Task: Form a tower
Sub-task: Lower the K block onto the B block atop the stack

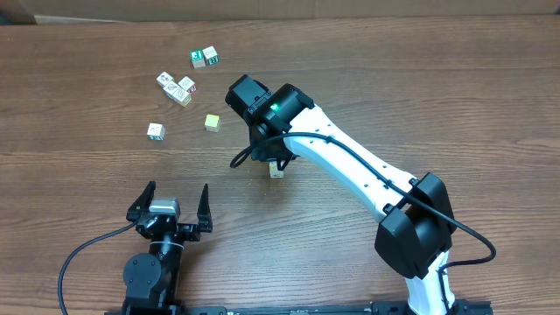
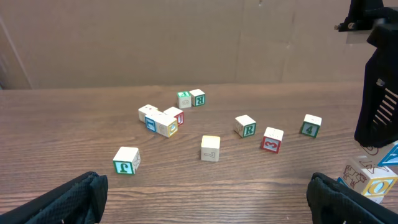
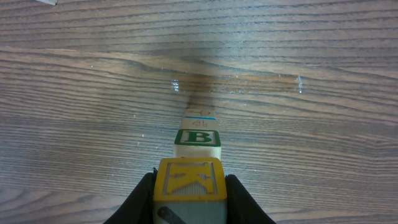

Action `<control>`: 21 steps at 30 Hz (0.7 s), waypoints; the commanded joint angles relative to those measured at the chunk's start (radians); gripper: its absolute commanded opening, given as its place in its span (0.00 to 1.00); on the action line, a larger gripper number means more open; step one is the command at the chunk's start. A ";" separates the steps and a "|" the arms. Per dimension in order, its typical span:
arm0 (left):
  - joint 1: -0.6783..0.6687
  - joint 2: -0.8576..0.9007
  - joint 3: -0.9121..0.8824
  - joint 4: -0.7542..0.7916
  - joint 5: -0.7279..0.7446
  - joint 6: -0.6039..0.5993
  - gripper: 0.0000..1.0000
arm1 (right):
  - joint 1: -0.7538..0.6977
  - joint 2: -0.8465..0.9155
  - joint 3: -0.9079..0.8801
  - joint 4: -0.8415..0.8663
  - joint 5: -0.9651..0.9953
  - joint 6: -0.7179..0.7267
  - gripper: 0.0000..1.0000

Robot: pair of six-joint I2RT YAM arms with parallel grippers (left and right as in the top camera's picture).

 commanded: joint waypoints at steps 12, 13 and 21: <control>0.007 -0.011 -0.003 0.002 0.011 0.016 0.99 | 0.006 0.003 -0.011 0.011 0.018 -0.003 0.22; 0.007 -0.011 -0.003 0.002 0.012 0.016 1.00 | 0.006 0.003 -0.021 0.019 0.018 -0.003 0.23; 0.007 -0.011 -0.003 0.002 0.012 0.016 1.00 | 0.006 0.003 -0.052 0.052 0.018 -0.003 0.23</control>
